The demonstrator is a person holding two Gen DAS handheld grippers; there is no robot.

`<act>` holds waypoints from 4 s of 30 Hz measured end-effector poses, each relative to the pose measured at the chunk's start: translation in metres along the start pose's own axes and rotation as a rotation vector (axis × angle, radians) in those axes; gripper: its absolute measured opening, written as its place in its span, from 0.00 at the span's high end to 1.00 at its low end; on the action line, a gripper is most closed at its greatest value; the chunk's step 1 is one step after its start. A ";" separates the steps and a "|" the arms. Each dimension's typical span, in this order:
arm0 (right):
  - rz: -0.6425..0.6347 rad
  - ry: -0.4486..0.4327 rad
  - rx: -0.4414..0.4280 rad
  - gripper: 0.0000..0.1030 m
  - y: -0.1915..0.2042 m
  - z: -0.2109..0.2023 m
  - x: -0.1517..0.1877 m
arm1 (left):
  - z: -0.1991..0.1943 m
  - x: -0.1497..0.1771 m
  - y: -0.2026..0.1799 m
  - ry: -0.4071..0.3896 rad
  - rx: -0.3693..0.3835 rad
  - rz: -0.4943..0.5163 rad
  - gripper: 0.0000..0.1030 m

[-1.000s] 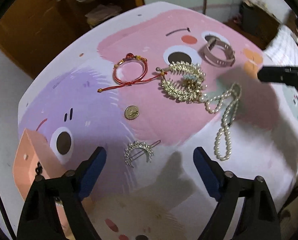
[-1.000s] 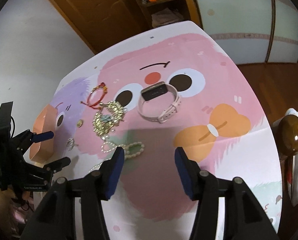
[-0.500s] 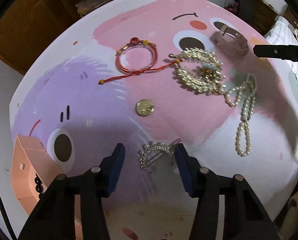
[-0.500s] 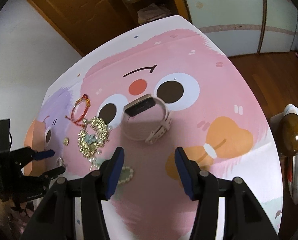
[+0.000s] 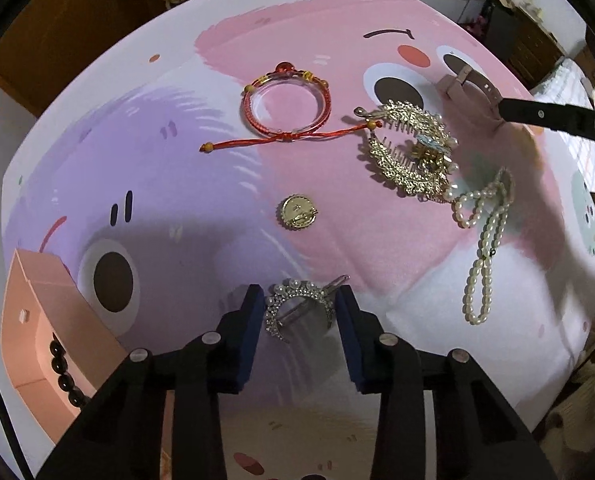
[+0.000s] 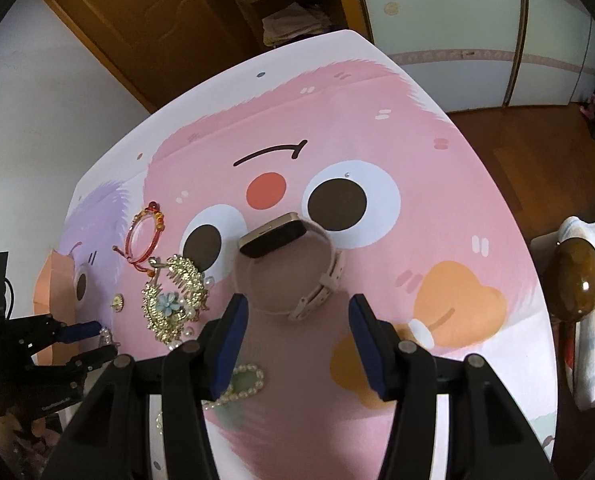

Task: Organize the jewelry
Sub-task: 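Grasp the crescent hair clip with the left tool while the right grasps the pink watch, then place the crescent clip in the pink box with the left tool while the right drops the watch in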

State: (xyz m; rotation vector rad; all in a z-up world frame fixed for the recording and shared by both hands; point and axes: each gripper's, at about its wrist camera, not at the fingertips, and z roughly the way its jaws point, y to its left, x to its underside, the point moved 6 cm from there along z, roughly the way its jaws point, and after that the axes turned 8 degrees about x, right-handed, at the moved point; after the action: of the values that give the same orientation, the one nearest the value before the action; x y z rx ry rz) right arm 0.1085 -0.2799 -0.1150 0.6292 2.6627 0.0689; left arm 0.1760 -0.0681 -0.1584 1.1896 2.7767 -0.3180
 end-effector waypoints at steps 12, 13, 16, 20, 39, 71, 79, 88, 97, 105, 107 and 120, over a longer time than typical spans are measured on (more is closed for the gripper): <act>-0.015 0.039 0.013 0.49 0.005 0.005 -0.005 | 0.007 -0.016 0.006 0.149 -0.015 -0.046 0.58; -0.018 0.041 0.016 0.49 0.005 0.005 -0.005 | 0.007 -0.017 0.008 0.157 -0.013 -0.054 0.58; -0.020 0.041 0.018 0.49 0.003 0.005 -0.006 | 0.009 -0.020 0.006 0.166 -0.015 -0.063 0.58; -0.017 0.053 0.020 0.49 -0.002 0.007 -0.006 | 0.010 -0.020 0.004 0.171 -0.024 -0.100 0.66; -0.089 0.038 0.034 0.91 0.008 0.014 -0.016 | -0.039 0.020 0.028 0.018 0.075 -0.466 0.66; -0.467 -0.122 -0.255 0.92 0.237 -0.104 0.010 | -0.155 0.130 0.097 -0.303 0.029 -0.822 0.66; -0.536 -0.068 -0.317 0.92 0.327 -0.071 0.010 | -0.124 0.145 0.129 -0.311 0.034 -0.901 0.66; -0.626 0.020 -0.349 0.91 0.379 -0.023 0.036 | -0.097 0.150 0.142 -0.300 0.017 -0.911 0.66; -0.648 0.073 -0.301 0.91 0.383 0.013 0.041 | -0.083 0.151 0.149 -0.293 -0.024 -0.911 0.66; -0.652 0.095 -0.256 0.83 0.388 0.030 0.043 | -0.077 0.154 0.147 -0.292 -0.051 -0.918 0.57; -0.647 0.115 -0.271 0.79 0.387 0.032 0.043 | -0.079 0.153 0.144 -0.302 -0.046 -0.908 0.47; -0.570 0.096 -0.381 0.75 0.360 -0.007 0.039 | -0.101 0.148 0.128 -0.358 -0.070 -0.888 0.32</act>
State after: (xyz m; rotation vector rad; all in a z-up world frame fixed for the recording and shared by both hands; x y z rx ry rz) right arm 0.2251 0.0600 -0.0739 -0.2611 2.7054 0.4360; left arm 0.1655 0.1451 -0.1050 -0.1785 2.7566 -0.4302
